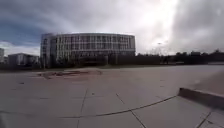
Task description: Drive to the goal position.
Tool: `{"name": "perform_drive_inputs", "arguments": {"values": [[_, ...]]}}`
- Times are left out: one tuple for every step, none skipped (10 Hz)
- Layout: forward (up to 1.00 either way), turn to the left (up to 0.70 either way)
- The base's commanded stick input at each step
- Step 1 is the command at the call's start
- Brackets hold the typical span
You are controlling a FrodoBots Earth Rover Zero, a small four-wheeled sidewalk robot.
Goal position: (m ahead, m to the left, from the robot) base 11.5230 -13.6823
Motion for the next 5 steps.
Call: {"name": "perform_drive_inputs", "arguments": {"values": [[0.04, 0.0], [0.04, 0.0], [0.04, 0.0], [0.04, 0.0], [0.04, 0.0]]}}
